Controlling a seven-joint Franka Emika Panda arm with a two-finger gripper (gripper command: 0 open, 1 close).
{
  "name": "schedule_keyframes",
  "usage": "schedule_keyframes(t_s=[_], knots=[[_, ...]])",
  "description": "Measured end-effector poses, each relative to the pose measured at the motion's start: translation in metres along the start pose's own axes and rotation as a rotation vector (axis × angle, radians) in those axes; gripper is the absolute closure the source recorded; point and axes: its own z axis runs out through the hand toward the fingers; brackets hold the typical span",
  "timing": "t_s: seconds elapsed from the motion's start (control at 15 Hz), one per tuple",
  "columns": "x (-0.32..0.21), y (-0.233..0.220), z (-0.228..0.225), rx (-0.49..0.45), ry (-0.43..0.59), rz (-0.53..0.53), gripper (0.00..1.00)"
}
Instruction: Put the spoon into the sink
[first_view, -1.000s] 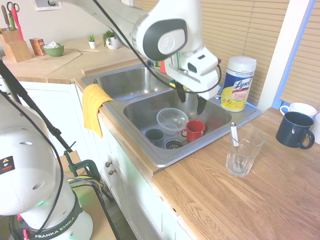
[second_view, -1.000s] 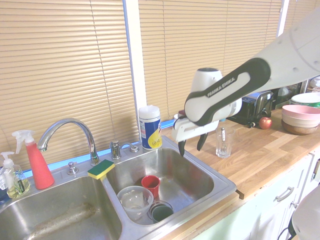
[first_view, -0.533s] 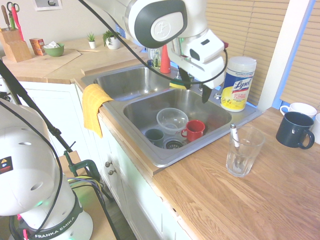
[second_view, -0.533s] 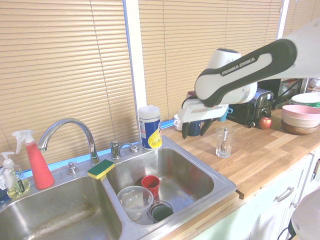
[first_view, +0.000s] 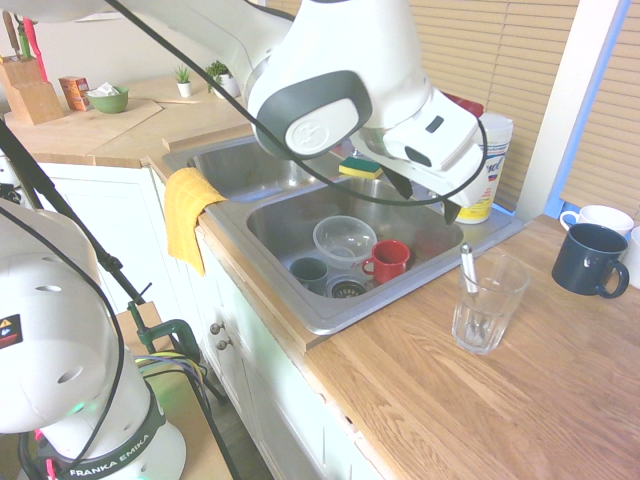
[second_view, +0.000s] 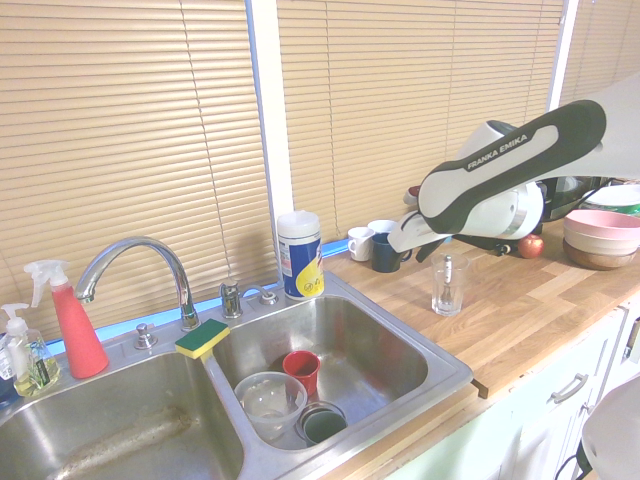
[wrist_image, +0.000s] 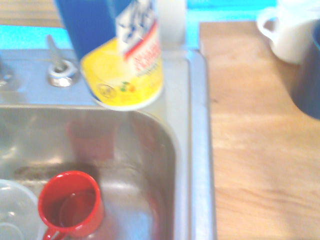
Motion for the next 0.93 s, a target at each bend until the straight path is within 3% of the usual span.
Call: schedule_keyframes(t_s=[0.53,0.93], knots=[[0.029,0.033,-0.035,0.132,0.060,-0.033,0.00],[0.038,0.049,-0.039,0.149,0.084,-0.041,0.00]])
